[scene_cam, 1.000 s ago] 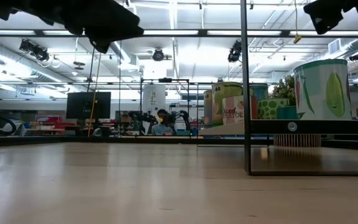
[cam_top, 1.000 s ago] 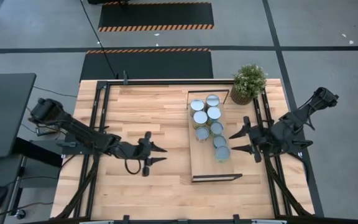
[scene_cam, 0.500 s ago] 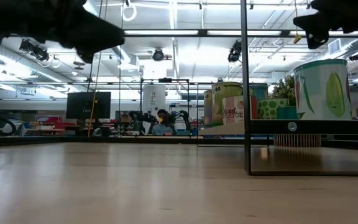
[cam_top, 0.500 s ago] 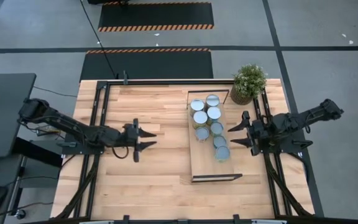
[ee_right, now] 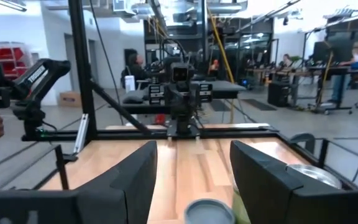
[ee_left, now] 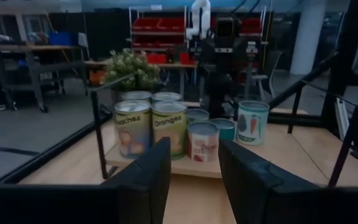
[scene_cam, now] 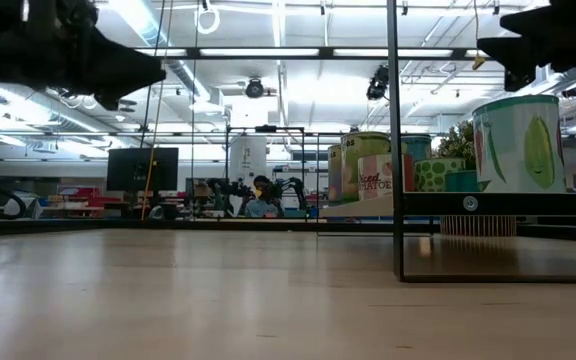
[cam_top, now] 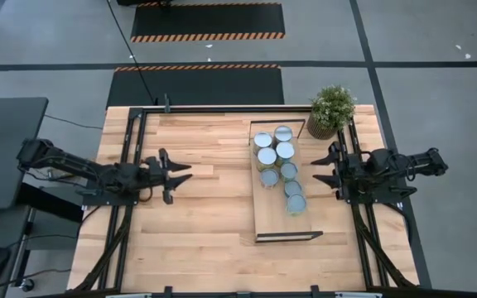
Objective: Pick and place cans onto a shelf
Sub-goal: Return to Home Position
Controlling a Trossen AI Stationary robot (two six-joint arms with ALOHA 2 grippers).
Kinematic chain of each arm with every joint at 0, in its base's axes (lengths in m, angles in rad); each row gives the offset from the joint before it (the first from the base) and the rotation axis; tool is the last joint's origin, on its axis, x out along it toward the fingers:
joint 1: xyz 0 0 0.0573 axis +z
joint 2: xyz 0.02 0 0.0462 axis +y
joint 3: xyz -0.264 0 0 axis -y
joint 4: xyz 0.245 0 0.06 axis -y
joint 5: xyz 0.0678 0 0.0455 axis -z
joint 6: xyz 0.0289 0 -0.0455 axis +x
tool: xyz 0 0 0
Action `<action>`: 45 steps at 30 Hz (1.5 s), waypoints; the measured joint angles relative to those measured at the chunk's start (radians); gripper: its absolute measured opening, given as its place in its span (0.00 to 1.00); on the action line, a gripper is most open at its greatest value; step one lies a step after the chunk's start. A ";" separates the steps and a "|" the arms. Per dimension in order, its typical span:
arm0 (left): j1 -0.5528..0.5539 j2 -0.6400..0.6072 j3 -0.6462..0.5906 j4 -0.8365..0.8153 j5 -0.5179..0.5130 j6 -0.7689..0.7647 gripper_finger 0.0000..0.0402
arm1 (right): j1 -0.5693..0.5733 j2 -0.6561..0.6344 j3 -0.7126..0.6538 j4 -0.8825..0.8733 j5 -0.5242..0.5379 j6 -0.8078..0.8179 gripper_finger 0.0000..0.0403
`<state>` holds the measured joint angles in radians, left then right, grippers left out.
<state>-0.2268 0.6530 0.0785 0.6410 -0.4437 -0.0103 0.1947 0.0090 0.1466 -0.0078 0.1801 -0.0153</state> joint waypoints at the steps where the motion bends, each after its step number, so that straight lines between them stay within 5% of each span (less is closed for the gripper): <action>1: 0.011 -0.030 -0.019 -0.001 0.006 0.002 0.35 | -0.004 -0.011 -0.002 -0.008 0.000 -0.010 0.52; 17: 0.052 -0.338 -0.070 -0.115 0.010 0.162 0.35 | -0.081 -0.005 -0.004 -0.007 0.053 -0.040 0.52; 29: 0.051 -0.652 -0.071 -0.364 0.067 0.178 0.35 | -0.105 -0.005 -0.003 0.032 0.069 0.021 0.52; 37: 0.050 -0.649 -0.071 -0.384 0.215 0.162 0.35 | -0.105 -0.005 -0.127 0.247 0.211 0.024 0.52; 45: 0.051 -0.649 -0.071 -0.388 0.208 0.187 0.35 | -0.106 0.011 -0.140 0.126 0.379 0.223 0.52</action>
<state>-0.1761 0.0045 0.0074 0.2528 -0.2357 0.1763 0.0891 0.0196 0.0063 0.1183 0.5593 0.2081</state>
